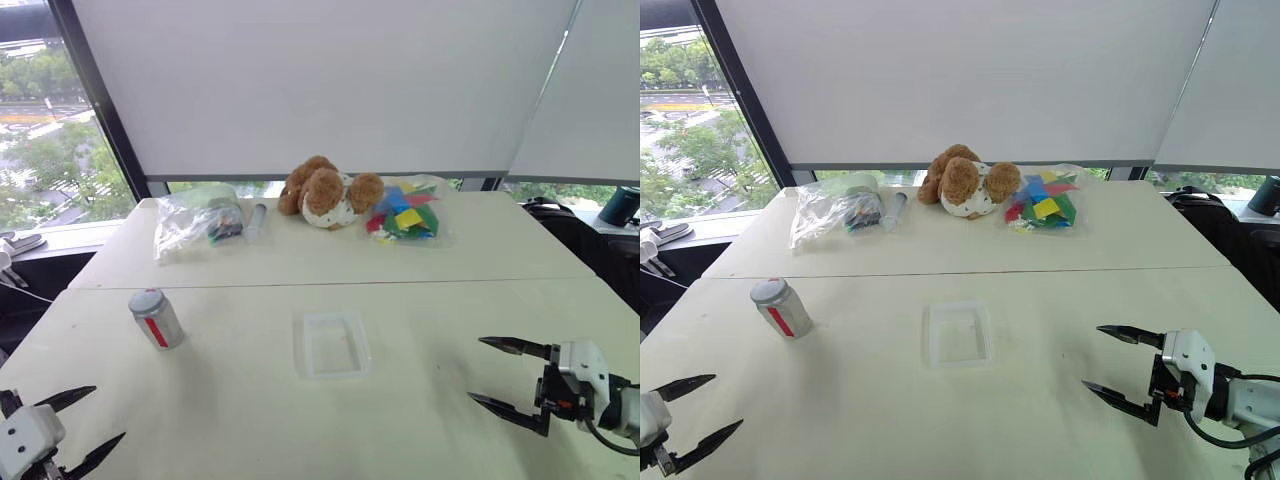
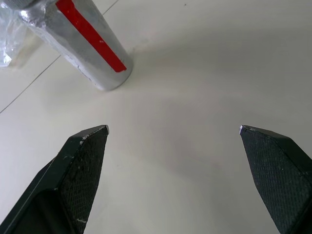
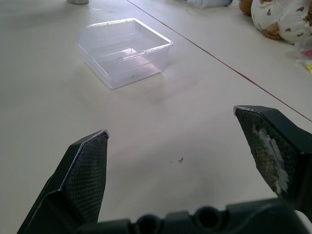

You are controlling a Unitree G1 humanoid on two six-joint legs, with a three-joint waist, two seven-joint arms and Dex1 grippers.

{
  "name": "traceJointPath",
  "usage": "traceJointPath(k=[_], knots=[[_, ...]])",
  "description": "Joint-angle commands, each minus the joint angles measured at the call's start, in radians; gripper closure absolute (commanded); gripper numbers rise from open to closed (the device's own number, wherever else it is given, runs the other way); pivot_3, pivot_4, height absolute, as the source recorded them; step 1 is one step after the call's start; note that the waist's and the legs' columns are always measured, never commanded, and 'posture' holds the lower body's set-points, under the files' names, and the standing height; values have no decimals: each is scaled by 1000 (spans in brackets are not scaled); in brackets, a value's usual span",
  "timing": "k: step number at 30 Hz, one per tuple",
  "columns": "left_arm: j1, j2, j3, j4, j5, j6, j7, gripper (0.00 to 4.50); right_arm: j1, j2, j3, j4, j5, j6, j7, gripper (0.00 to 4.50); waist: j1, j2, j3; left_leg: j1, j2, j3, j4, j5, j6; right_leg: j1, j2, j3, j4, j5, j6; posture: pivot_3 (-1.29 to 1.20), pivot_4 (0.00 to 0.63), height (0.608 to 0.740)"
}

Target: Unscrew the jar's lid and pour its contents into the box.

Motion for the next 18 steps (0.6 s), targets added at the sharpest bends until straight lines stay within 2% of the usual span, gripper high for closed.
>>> traceJointPath(k=[1, 4, 8, 11, 14, 18], knots=[[11, 5, 14, -61, -26, 38, 7, 62, -12, 7, 3, 26, 7, -25, 10, 0, 0, 0, 0, 0, 0, 0, 0, 0, 0, 0, 0, 0, 0, 0, 0, 0, 150, 740], [17, -12, 28, -106, -89, 107, 9, 62, -53, 30, 19, 44, 28, -50, 18, 0, -1, 0, 0, 1, 0, 0, 1, 0, 0, 1, 0, 0, 1, 0, 0, 0, 150, 740], [78, -40, 71, -171, -233, 285, 11, 62, -136, 108, 54, -6, 132, -16, 34, 0, -19, 0, 0, 2, 1, 0, 1, 1, 1, 1, 2, 0, 2, 0, 0, 0, 150, 740], [93, -122, 125, -206, -328, 384, 110, 62, -206, 178, 92, -68, 178, 31, -8, 0, -26, 0, 0, 2, 2, 0, 1, 2, 3, 0, 2, 1, 3, 0, 0, 0, 150, 740], [98, -260, 171, -210, -357, 384, 236, 62, -260, 241, 149, -137, 213, 65, -22, 0, -24, 0, 0, 2, 2, 0, 1, 2, 3, 0, 2, 1, 5, 0, 0, 0, 150, 740], [113, -401, 197, -242, -378, 376, 342, 62, -307, 270, 193, -189, 250, 114, -15, 0, -18, -2, 0, 1, 2, -1, 3, 2, 3, 0, 2, 0, 4, 0, 0, 0, 150, 740]])
